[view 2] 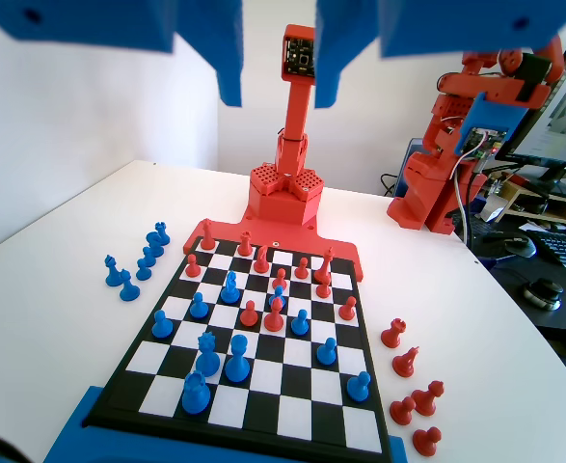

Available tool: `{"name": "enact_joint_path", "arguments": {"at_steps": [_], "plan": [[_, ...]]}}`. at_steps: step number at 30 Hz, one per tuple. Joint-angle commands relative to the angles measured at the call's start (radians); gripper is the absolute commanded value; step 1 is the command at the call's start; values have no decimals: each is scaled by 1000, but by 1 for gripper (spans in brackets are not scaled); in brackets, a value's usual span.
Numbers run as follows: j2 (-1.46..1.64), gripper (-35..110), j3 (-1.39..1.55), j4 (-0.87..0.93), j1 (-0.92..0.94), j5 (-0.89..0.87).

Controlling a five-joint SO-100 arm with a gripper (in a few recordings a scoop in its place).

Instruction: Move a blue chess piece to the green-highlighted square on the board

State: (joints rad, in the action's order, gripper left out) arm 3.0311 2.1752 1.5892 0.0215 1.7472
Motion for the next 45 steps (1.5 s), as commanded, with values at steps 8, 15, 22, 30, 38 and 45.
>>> {"name": "enact_joint_path", "arguments": {"at_steps": [8, 15, 22, 30, 38, 45], "plan": [[23, 11, 3, -14, 9, 6], [23, 11, 3, -14, 9, 6], [23, 11, 3, -14, 9, 6], [23, 11, 3, -14, 9, 6], [23, 11, 3, -14, 9, 6], [23, 4, 3, -14, -3, 8]]}}
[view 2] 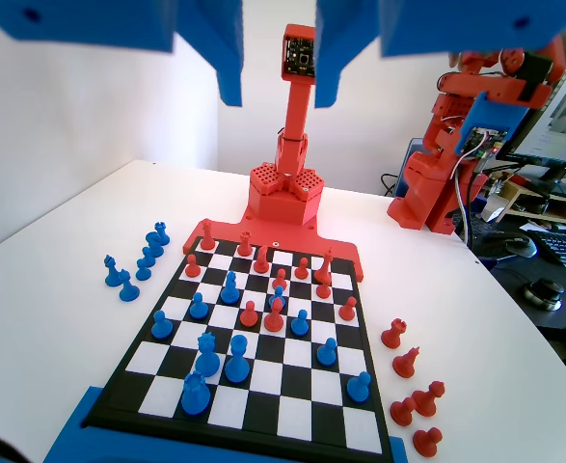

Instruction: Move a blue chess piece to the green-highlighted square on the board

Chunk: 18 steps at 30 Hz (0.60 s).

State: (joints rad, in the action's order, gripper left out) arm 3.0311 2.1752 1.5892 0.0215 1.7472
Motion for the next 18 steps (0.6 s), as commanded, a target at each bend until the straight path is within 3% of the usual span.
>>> {"name": "enact_joint_path", "arguments": {"at_steps": [1, 18], "plan": [[23, 3, 3, -15, -3, 8], [21, 1, -71, -31, -18, -38]]}}
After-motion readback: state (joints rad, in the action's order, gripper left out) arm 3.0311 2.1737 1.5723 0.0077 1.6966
